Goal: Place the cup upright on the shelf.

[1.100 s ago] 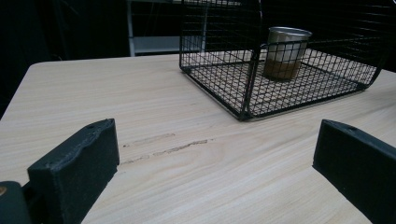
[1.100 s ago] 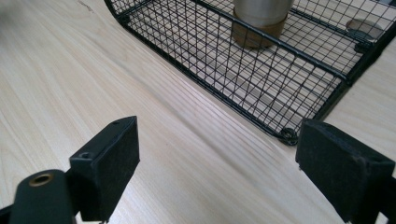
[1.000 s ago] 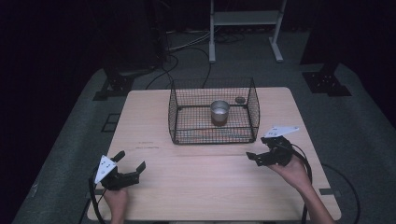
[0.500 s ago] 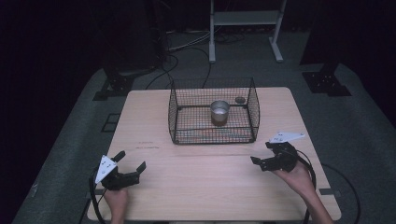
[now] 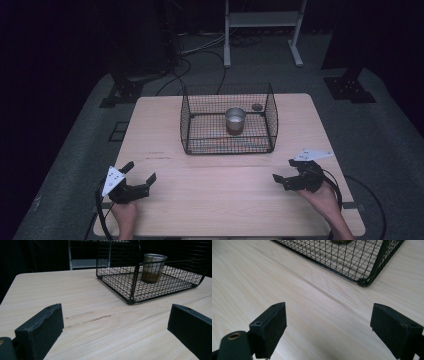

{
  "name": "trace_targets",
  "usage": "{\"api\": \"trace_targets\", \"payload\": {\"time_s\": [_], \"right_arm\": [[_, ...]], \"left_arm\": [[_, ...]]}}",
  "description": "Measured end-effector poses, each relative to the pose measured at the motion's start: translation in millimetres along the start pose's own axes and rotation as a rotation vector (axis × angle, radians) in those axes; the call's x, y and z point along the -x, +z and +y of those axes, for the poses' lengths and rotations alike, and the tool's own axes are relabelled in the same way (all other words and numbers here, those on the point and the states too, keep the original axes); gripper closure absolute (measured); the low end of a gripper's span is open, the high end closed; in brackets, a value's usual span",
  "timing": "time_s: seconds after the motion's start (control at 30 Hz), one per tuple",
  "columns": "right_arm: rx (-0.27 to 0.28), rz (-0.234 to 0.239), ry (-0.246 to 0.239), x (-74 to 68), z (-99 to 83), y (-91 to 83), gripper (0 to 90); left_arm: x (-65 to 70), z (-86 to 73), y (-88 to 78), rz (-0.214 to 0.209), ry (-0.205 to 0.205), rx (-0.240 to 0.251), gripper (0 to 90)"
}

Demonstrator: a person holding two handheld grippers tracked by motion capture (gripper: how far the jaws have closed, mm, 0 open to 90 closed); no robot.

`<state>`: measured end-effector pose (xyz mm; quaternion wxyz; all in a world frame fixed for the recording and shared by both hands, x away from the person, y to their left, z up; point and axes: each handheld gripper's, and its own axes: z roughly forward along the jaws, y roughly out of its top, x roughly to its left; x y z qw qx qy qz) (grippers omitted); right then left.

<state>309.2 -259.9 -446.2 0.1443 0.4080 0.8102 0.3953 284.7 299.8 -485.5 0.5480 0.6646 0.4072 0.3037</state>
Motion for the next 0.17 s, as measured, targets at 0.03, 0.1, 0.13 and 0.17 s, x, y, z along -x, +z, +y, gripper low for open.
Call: {"api": "trace_targets", "payload": {"time_s": [0.03,0.1,0.13,0.17], "right_arm": [[0.004,-0.001,0.005,-0.2,-3.0,-0.3,12.8],[0.025,0.005,0.020,-1.4,-10.0,-1.7,12.8],[0.037,0.007,0.028,-3.3,-13.9,-2.7,12.8],[0.055,0.010,0.025,-5.6,-18.3,-3.7,12.8]], "left_arm": [[0.1,0.0,0.0,0.001,0.000,0.000,0.0],[0.6,0.0,0.2,0.001,0.001,0.000,0.0],[0.7,0.0,0.2,0.002,0.003,-0.001,0.0],[0.5,0.0,0.3,0.004,0.003,-0.002,0.0]]}}
